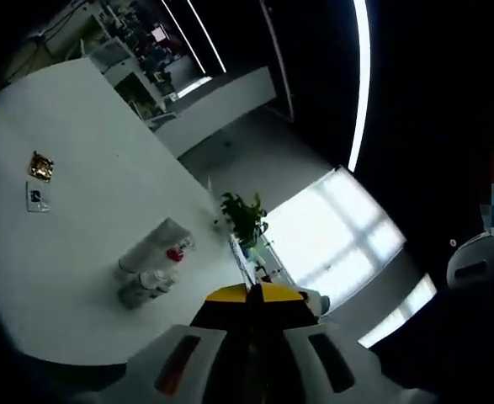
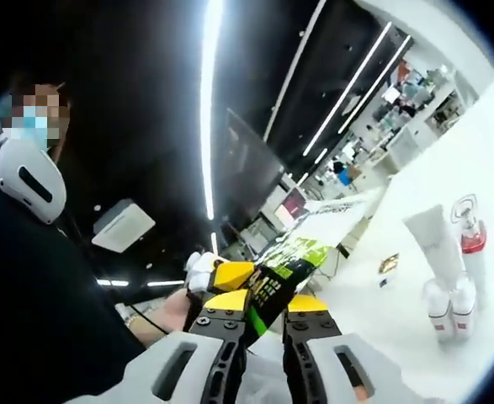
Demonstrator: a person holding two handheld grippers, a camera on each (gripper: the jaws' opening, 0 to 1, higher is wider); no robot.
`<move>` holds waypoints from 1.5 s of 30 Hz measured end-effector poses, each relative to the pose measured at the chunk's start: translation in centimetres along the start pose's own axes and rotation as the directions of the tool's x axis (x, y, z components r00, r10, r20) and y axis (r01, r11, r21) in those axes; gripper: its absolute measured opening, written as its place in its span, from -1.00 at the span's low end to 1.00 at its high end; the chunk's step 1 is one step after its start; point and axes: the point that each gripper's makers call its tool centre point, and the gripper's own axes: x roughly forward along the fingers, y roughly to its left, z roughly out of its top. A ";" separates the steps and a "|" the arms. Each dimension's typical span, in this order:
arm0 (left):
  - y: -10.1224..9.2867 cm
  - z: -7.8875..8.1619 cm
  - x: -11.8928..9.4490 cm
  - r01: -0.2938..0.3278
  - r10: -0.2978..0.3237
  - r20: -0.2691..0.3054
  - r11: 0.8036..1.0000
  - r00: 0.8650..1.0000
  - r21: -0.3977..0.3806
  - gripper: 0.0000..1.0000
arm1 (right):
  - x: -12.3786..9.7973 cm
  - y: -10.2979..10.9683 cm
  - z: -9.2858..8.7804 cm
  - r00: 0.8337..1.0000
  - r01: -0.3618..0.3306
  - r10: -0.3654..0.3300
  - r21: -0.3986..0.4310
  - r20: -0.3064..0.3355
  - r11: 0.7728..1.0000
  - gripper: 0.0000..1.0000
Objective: Arrange the skincare products in the storage area until every visible bottle or jar stands upright without overlapping.
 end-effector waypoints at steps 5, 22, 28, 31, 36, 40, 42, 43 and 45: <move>0.6 0.5 -0.2 -0.010 0.011 0.023 1.000 1.000 -0.024 -1.00 | -0.2 -0.7 -1.4 0.998 0.029 -0.032 -0.051 -0.063 0.998 -0.56; 5.4 1.2 -1.4 -0.120 0.131 0.089 0.985 0.987 -0.123 -1.00 | -2.3 -3.6 -3.8 0.971 0.148 -0.177 -0.180 -0.159 0.973 0.16; 6.4 0.9 -1.0 -0.136 0.148 0.084 0.981 0.985 -0.140 -1.00 | -3.1 -4.3 -4.0 0.963 0.179 -0.211 -0.186 -0.167 0.966 0.29; 6.8 0.9 -0.7 -0.141 0.155 0.087 0.978 0.984 -0.151 -1.00 | -3.5 -4.7 -4.2 0.958 0.195 -0.227 -0.183 -0.175 0.964 0.34; 7.4 0.6 -0.5 -0.151 0.167 0.086 0.974 0.982 -0.170 -1.00 | -3.8 -5.1 -4.3 0.951 0.218 -0.253 -0.194 -0.176 0.956 0.50; 8.3 0.3 -0.2 -0.167 0.183 0.080 0.970 0.980 -0.178 -1.00 | -4.3 -5.5 -4.3 0.943 0.242 -0.280 -0.206 -0.181 0.948 0.65; 9.2 0.4 -0.2 -0.176 0.194 0.080 0.966 0.978 -0.190 -1.00 | -4.6 -5.7 -4.3 0.940 0.249 -0.289 -0.216 -0.183 0.944 0.69; 9.6 0.5 -0.1 -0.179 0.197 0.080 0.964 0.977 -0.197 -1.00 | -4.7 -5.8 -4.3 0.938 0.253 -0.294 -0.219 -0.184 0.942 0.70; 10.2 0.5 0.1 -0.184 0.203 0.079 0.962 0.976 -0.202 -1.00 | -5.0 -6.0 -4.2 0.934 0.264 -0.306 -0.222 -0.186 0.939 0.73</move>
